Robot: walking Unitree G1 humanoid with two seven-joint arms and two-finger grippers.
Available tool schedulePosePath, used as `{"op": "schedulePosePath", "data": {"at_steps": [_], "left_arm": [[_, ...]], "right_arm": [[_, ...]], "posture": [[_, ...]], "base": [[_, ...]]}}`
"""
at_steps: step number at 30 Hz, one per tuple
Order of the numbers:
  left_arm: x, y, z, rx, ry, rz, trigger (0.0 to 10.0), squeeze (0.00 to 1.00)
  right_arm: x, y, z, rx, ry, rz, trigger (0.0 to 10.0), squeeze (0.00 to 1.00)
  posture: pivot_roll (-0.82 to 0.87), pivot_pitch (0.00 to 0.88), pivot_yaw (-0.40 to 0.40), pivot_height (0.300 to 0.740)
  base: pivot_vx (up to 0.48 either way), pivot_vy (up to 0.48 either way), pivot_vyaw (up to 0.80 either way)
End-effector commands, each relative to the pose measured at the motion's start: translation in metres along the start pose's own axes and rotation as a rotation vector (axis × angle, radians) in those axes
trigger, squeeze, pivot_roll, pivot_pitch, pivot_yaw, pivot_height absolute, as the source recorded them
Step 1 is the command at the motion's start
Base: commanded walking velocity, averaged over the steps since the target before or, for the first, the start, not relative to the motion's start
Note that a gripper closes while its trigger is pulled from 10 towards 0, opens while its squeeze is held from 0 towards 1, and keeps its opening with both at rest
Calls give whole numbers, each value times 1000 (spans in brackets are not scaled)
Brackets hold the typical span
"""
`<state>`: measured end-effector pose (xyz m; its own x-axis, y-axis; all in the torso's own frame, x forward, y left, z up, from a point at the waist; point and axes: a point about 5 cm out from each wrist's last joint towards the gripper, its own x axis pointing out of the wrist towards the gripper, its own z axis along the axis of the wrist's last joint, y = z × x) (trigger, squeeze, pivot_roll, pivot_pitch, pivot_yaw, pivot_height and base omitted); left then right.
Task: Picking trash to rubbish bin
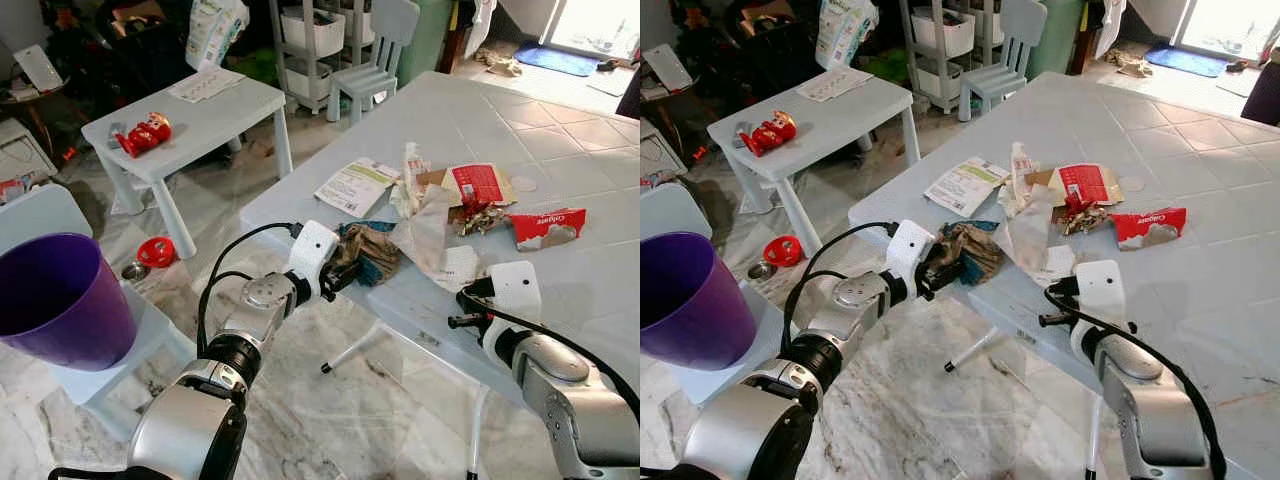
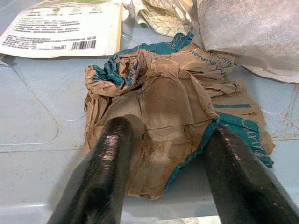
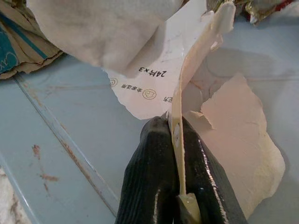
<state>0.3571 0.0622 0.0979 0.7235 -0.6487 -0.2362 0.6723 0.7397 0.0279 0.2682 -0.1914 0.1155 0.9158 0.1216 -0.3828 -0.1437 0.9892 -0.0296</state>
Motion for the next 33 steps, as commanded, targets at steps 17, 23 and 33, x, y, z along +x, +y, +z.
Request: {"op": "schedulePosePath", "data": {"at_steps": [17, 23, 33], "left_arm": [[-4, 4, 3, -39, -96, 46, 0, 0], [-5, 5, 11, -33, -169, 60, 0, 0], [-11, 10, 30, 14, -317, 113, 0, 0]], "right_arm": [[8, 0, 2, -2, -21, -13, 0, 0], [11, 2, 4, -2, -30, -8, 0, 0], [16, 0, 7, -1, -54, -36, 0, 0]], "posture": [[-169, 29, 47, 740], [-161, 16, 45, 740], [-144, 0, 46, 740]], "base": [[0, 0, 0], [0, 0, 0], [0, 0, 0]]}}
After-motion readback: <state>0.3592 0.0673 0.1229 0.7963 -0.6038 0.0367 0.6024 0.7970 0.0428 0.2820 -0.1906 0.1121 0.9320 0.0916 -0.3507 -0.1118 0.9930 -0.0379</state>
